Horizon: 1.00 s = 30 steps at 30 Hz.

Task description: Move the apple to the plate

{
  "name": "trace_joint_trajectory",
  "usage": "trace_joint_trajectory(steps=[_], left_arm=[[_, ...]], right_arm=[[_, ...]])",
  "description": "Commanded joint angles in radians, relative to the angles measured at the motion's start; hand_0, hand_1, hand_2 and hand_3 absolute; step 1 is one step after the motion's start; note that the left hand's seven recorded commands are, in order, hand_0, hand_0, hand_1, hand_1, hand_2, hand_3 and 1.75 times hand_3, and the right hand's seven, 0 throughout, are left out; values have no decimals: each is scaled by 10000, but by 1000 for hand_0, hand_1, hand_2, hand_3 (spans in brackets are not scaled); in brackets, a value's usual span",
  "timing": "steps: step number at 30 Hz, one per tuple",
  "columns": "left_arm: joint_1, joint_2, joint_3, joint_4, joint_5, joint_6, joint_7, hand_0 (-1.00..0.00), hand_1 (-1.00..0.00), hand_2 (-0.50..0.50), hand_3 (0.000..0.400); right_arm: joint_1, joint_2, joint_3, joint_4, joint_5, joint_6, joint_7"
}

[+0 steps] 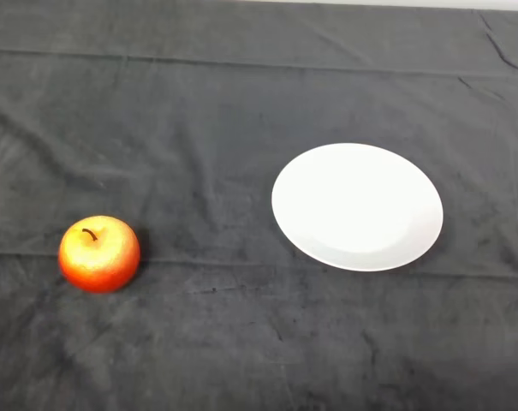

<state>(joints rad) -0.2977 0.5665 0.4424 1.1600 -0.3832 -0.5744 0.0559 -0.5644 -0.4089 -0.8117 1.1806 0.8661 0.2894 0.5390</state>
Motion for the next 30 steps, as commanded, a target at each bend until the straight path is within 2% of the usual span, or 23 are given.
trace_joint_trajectory(steps=[1,19,30], left_arm=[[-395,-65,201,444,247,-227,-103,0,0,0,0],[-524,-180,93,486,611,-441,-181,0,0,0,0],[-746,-367,-493,467,1463,-791,337,0,0,0,0]], right_arm=[[-325,-193,-342,214,-134,32,18],[-327,-191,-354,214,-147,34,20],[-328,-190,-361,213,-155,35,20]])
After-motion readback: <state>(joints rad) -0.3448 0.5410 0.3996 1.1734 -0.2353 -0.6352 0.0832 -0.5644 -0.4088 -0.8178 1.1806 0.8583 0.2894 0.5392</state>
